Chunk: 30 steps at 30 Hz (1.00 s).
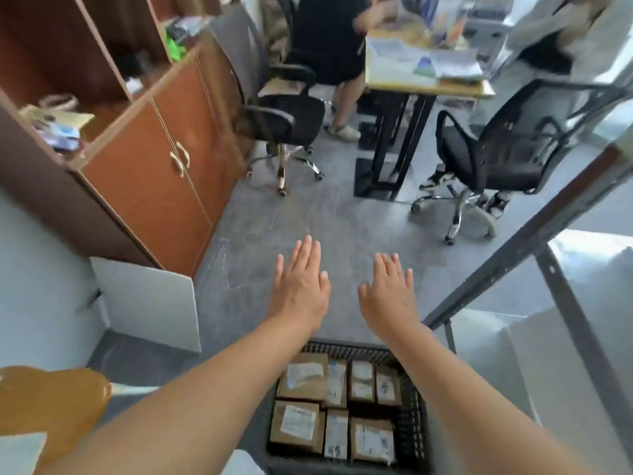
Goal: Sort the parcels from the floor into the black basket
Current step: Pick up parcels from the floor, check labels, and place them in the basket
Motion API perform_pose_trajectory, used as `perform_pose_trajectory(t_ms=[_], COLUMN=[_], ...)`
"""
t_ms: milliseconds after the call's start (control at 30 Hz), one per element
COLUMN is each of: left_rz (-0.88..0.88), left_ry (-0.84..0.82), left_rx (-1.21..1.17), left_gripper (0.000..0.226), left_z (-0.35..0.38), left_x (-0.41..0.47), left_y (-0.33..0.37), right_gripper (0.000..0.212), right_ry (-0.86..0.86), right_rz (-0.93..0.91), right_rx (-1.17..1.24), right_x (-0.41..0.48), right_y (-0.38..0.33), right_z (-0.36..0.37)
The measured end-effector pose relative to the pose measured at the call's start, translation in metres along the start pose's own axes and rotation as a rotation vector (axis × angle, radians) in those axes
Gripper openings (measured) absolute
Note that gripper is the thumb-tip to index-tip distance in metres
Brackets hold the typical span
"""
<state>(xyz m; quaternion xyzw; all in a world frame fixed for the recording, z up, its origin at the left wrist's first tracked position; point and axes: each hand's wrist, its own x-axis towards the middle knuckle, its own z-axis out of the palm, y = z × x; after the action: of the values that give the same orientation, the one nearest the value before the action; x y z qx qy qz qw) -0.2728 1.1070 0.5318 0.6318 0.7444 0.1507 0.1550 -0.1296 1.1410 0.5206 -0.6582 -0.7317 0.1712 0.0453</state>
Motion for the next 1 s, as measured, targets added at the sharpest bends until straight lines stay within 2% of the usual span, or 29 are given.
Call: perform_pose_trajectory(t_ms=[167, 333, 400, 500, 700, 1000], left_rz=[0.158, 0.330, 0.419, 0.453, 0.702, 0.934], left_ry=[0.381, 0.604, 0.606, 0.600, 0.537, 0.396], left_rx=[-0.015, -0.086, -0.082, -0.083, -0.082, -0.113], left_gripper=[0.058, 0.059, 0.063, 0.063, 0.062, 0.062], left_z=[-0.143, -0.230, -0.248, -0.253, -0.264, -0.264], left_x=[0.031, 0.028, 0.027, 0.031, 0.015, -0.023], left_y=[0.069, 0.125, 0.136, 0.138, 0.151, 0.168], right_gripper=[0.063, 0.065, 0.065, 0.065, 0.065, 0.066], right_ry=[0.304, 0.463, 0.530, 0.555, 0.670, 0.883], right_rz=[-0.073, -0.121, -0.096, -0.093, 0.094, 0.255], right_rx=[0.000, -0.025, 0.030, 0.012, 0.033, -0.047], right_x=[-0.008, -0.025, -0.037, -0.051, -0.082, -0.160], right_y=[-0.048, -0.089, -0.101, -0.111, -0.103, -0.097], right_z=[-0.158, -0.257, -0.280, -0.292, -0.301, -0.299])
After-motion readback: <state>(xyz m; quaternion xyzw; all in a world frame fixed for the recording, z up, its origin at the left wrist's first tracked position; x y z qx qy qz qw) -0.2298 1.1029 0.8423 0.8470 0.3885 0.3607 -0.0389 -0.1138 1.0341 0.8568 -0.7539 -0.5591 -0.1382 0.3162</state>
